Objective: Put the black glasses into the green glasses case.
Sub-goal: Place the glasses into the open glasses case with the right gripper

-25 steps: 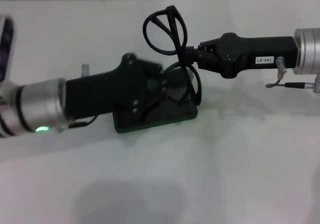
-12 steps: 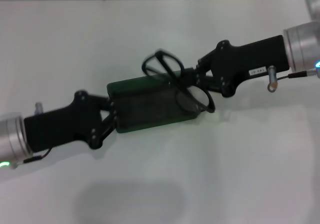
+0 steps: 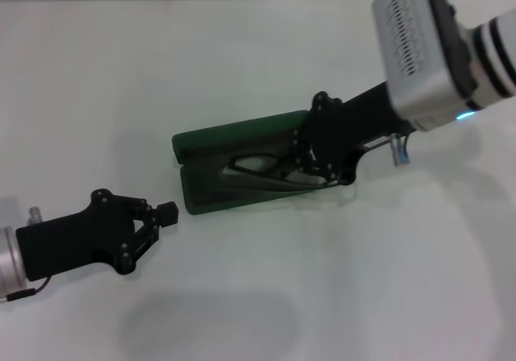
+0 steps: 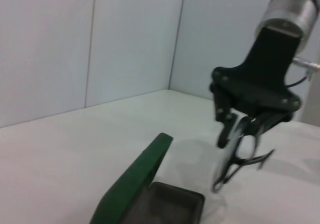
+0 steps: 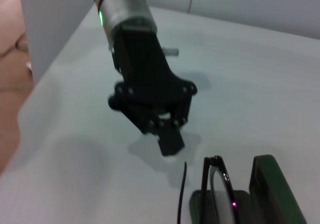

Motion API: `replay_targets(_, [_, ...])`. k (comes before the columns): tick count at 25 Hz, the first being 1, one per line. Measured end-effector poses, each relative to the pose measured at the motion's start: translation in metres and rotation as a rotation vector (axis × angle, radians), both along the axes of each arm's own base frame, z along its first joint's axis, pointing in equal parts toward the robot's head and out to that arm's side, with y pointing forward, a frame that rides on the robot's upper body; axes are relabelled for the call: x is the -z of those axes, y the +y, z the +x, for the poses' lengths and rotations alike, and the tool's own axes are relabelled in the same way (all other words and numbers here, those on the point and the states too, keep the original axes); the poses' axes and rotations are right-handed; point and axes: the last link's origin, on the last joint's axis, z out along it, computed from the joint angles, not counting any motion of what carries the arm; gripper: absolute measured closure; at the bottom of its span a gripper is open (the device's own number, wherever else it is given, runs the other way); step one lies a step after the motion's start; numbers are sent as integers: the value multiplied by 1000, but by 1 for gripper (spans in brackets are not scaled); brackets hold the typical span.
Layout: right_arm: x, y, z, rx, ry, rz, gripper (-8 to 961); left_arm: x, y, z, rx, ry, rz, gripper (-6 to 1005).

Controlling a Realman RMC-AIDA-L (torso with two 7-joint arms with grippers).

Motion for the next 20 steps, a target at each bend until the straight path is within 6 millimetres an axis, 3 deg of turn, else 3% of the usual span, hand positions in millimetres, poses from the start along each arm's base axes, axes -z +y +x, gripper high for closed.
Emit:
replay_targets(9, [25,4,-9,-128,-118,104,866,-15,-17,0,51,-31,-18,1001])
replay_targets(20, [39,8,-15,-190,-137,170,863,-10,-18,6,70,-55,-50,1001])
